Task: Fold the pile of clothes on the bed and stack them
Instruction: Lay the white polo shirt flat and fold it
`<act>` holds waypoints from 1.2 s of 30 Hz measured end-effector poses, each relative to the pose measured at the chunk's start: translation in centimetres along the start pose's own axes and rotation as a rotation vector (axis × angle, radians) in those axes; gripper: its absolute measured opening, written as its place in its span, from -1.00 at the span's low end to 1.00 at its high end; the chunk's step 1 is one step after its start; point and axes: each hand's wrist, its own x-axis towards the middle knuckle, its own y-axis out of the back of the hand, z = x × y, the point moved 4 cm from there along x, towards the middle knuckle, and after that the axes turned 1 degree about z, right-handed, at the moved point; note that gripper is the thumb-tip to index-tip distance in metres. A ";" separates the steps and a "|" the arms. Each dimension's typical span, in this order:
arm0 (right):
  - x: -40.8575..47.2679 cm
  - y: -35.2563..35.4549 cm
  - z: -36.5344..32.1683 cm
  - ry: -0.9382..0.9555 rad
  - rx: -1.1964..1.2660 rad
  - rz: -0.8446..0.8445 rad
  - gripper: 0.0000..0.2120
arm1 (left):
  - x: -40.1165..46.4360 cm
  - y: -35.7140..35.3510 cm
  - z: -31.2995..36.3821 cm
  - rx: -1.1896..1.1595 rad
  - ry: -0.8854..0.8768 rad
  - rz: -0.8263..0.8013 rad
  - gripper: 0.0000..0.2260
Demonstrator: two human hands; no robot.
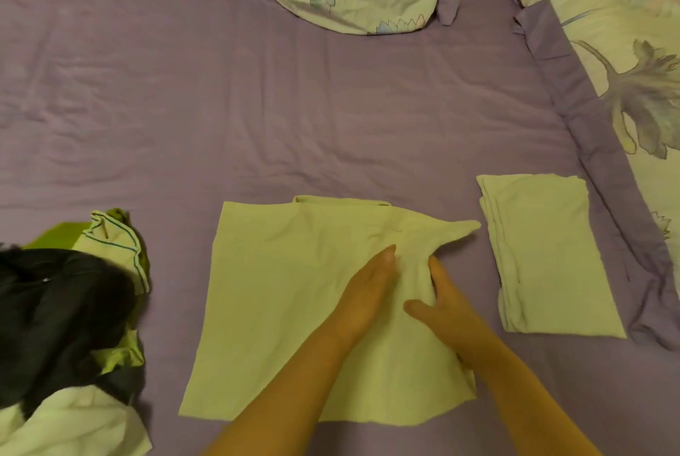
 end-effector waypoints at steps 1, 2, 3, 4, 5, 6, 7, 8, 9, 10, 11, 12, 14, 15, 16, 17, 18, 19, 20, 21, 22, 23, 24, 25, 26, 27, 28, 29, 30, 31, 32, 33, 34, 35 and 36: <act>0.1 -1.4 -1.3 0.036 -0.022 -0.021 -0.25 | -0.6 0.7 0.5 -0.176 0.062 -0.004 -0.60; 0.3 -2.9 -2.5 0.064 -0.047 -0.036 -0.23 | -1.0 1.6 0.8 -0.317 0.096 0.000 -0.57; 0.5 -4.6 -3.7 0.092 -0.074 -0.048 -0.22 | -1.2 2.7 1.0 -0.428 0.108 0.013 -0.51; 0.8 -6.4 -4.9 0.118 -0.103 -0.059 -0.21 | -1.4 4.1 1.1 -0.510 0.110 0.036 -0.45; 1.2 -8.2 -5.9 0.149 -0.127 -0.071 -0.21 | -1.6 5.7 1.2 -0.568 0.102 0.071 -0.42; 1.6 -10.1 -6.8 0.186 -0.141 -0.083 -0.21 | -2.0 7.5 1.1 -0.613 0.095 0.109 -0.41; 2.0 -12.1 -7.6 0.224 -0.152 -0.099 -0.21 | -2.3 9.2 0.7 -0.645 0.089 0.144 -0.40; 2.3 -14.1 -8.2 0.243 -0.168 -0.119 -0.21 | -2.6 11.0 0.1 -0.673 0.081 0.176 -0.40; 2.5 -16.0 -8.5 0.243 -0.191 -0.144 -0.20 | -2.9 12.7 -0.7 -0.693 0.071 0.203 -0.40; 2.9 -17.8 -8.5 0.237 -0.211 -0.169 -0.18 | -3.1 14.4 -1.6 -0.712 0.066 0.224 -0.40; 3.1 -19.6 -8.5 0.231 -0.229 -0.198 -0.16 | -3.4 15.9 -2.7 -0.725 0.068 0.235 -0.40; 3.3 -21.2 -8.2 0.222 -0.241 -0.231 -0.15 | -3.7 17.2 -3.9 -0.739 0.072 0.236 -0.40; 3.4 -23.7 -7.6 0.203 -0.258 -0.290 -0.10 | -4.3 19.3 -6.1 -0.747 0.100 0.234 -0.38; 3.4 -24.6 -7.1 0.192 -0.269 -0.301 -0.09 | -4.6 20.0 -7.2 -0.738 0.115 0.240 -0.36; 3.3 -25.2 -6.6 0.179 -0.275 -0.299 -0.09 | -4.9 20.7 -8.1 -0.727 0.118 0.249 -0.33; 3.1 -25.7 -6.2 0.162 -0.270 -0.293 -0.11 | -5.1 21.3 -8.8 -0.713 0.104 0.263 -0.33; 2.9 -26.0 -5.8 0.143 -0.245 -0.287 -0.13 | -5.3 22.0 -9.4 -0.686 0.082 0.280 -0.35; 2.5 -26.3 -5.4 0.117 -0.202 -0.282 -0.17 | -5.5 22.5 -9.8 -0.645 0.064 0.295 -0.43; 2.2 -26.5 -5.1 0.088 -0.155 -0.280 -0.20 | -5.8 22.9 -10.0 -0.587 0.062 0.311 -0.55; 1.7 -26.5 -4.6 0.066 -0.128 -0.283 -0.24 | -6.0 23.3 -10.2 -0.484 0.077 0.350 -0.65; 1.3 -26.4 -4.2 0.059 -0.132 -0.293 -0.29 | -6.2 23.6 -10.5 -0.341 0.096 0.416 -0.71; 0.8 -26.2 -3.9 0.068 -0.156 -0.303 -0.35 | -6.4 24.0 -11.0 -0.184 0.112 0.487 -0.67; 0.4 -25.8 -3.5 0.083 -0.182 -0.304 -0.43 | -6.8 24.1 -11.4 -0.045 0.124 0.538 -0.57; 0.0 -25.1 -3.2 0.096 -0.206 -0.286 -0.50 | -7.2 23.9 -11.8 0.057 0.138 0.553 -0.48; -0.3 -24.2 -2.9 0.102 -0.222 -0.246 -0.56 | -7.7 23.3 -12.3 0.118 0.156 0.539 -0.43; -0.7 -23.1 -2.5 0.107 -0.247 -0.187 -0.61 | -8.3 22.6 -12.7 0.138 0.181 0.508 -0.40; -1.0 -21.9 -2.0 0.117 -0.297 -0.113 -0.65 | -8.7 21.9 -13.2 0.141 0.206 0.476 -0.40; -1.4 -20.5 -1.4 0.128 -0.379 -0.027 -0.66 | -9.1 21.2 -13.6 0.144 0.223 0.457 -0.40; -1.8 -19.2 -0.7 0.140 -0.479 0.067 -0.65 | -9.5 20.7 -13.9 0.141 0.243 0.448 -0.40; -2.2 -18.2 -0.1 0.144 -0.577 0.155 -0.61 | -9.8 20.3 -14.2 0.127 0.265 0.443 -0.39; -2.7 -17.5 0.5 0.131 -0.640 0.223 -0.53 | -10.0 19.8 -14.5 0.110 0.293 0.432 -0.38; -3.1 -17.1 1.1 0.101 -0.641 0.264 -0.44 | -10.2 19.5 -14.6 0.099 0.312 0.422 -0.39; -3.5 -17.1 1.7 0.056 -0.578 0.281 -0.35 | -10.4 19.3 -14.8 0.101 0.326 0.423 -0.42; -3.9 -17.2 2.2 0.003 -0.463 0.294 -0.28 | -10.7 19.2 -15.0 0.104 0.340 0.435 -0.48; -4.3 -17.3 2.9 -0.060 -0.336 0.318 -0.24 | -11.2 19.2 -15.1 0.097 0.353 0.453 -0.56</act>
